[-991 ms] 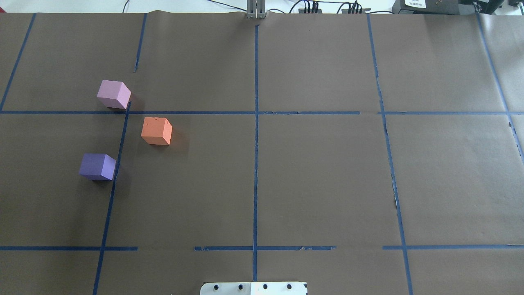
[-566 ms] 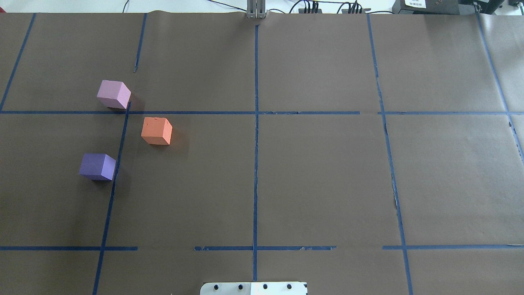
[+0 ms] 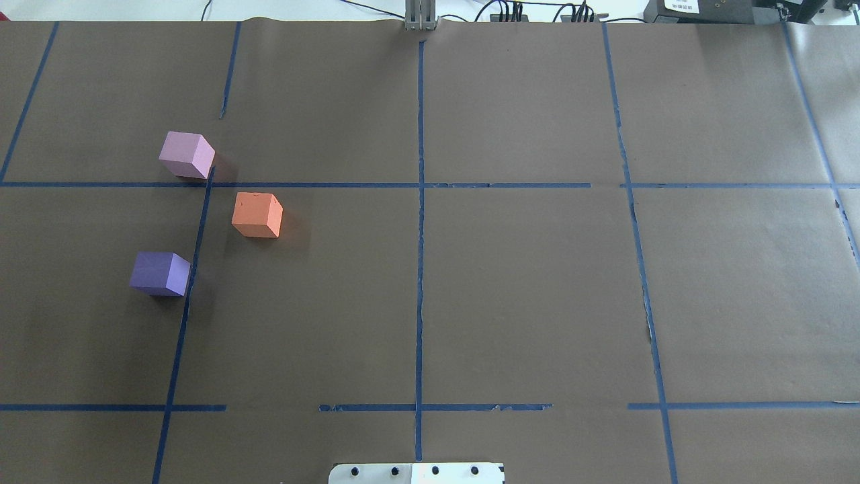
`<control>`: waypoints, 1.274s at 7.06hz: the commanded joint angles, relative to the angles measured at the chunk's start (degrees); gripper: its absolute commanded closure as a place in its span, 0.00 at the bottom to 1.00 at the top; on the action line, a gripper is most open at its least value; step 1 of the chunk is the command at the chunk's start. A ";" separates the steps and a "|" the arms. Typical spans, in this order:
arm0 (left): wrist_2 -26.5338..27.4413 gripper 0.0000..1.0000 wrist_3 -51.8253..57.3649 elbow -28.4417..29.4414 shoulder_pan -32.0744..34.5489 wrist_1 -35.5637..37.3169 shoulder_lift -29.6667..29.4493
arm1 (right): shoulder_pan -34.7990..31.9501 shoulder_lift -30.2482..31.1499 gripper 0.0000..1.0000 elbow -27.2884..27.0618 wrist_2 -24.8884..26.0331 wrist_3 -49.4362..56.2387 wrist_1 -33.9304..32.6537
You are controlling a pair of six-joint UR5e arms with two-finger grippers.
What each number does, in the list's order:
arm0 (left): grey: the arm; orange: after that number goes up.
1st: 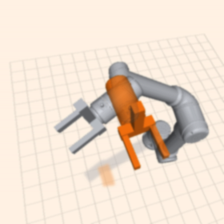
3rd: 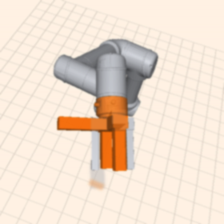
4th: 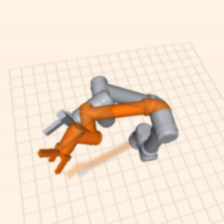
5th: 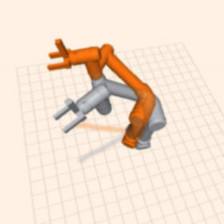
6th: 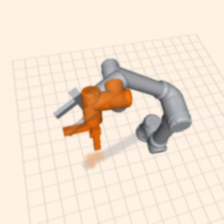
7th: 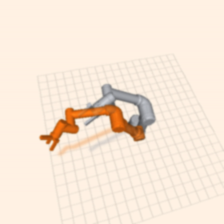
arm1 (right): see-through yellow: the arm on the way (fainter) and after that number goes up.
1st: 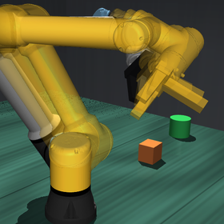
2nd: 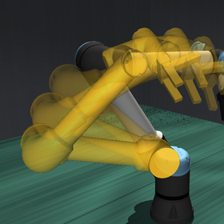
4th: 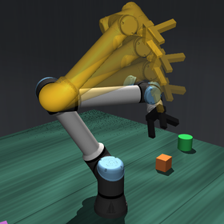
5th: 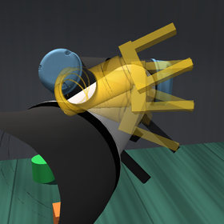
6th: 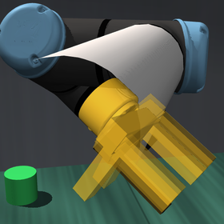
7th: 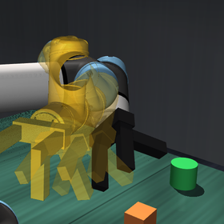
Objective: Arrange blocks in a line
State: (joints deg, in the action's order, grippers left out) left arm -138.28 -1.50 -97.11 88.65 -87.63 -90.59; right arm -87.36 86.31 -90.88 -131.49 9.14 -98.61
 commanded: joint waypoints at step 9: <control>5.74 0.00 -40.65 0.96 -37.13 -0.26 -25.95 | 0.00 0.00 0.00 0.00 0.00 0.00 0.00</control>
State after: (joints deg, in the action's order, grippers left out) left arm -133.44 -37.42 -96.23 54.36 -87.68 -115.39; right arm -87.36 86.31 -90.88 -131.48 9.14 -98.61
